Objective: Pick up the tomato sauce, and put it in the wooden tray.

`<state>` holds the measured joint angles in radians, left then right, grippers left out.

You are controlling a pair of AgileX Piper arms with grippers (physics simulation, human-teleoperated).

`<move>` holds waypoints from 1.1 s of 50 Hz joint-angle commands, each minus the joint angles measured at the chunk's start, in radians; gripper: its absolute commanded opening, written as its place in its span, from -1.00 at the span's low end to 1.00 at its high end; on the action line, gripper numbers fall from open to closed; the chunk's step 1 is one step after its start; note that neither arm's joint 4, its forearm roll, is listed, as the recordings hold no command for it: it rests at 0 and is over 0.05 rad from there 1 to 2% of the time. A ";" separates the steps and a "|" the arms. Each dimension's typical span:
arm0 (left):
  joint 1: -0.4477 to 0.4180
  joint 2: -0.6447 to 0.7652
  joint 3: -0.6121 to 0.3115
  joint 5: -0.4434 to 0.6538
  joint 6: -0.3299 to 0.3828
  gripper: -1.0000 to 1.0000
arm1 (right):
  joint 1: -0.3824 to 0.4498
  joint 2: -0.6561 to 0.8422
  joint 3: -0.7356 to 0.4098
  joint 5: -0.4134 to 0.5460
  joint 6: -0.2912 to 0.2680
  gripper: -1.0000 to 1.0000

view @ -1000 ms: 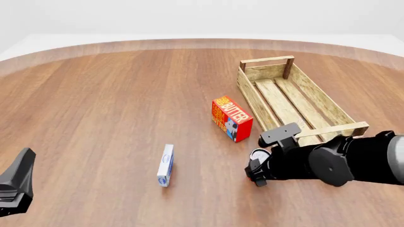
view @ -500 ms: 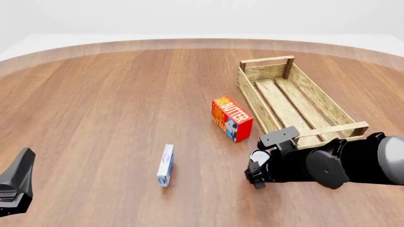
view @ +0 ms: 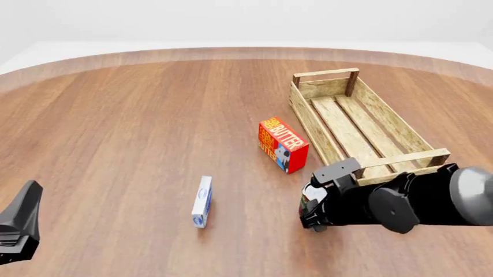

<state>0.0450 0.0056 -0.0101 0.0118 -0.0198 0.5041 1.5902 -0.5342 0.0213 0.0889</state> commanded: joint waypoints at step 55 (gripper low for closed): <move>0.007 0.017 -0.001 -0.009 -0.014 1.00 | -0.050 -0.352 -0.215 0.363 -0.052 -1.00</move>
<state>0.0501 0.0167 -0.0120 0.0074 -0.0299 0.4743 1.2817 -0.6836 0.3133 0.0332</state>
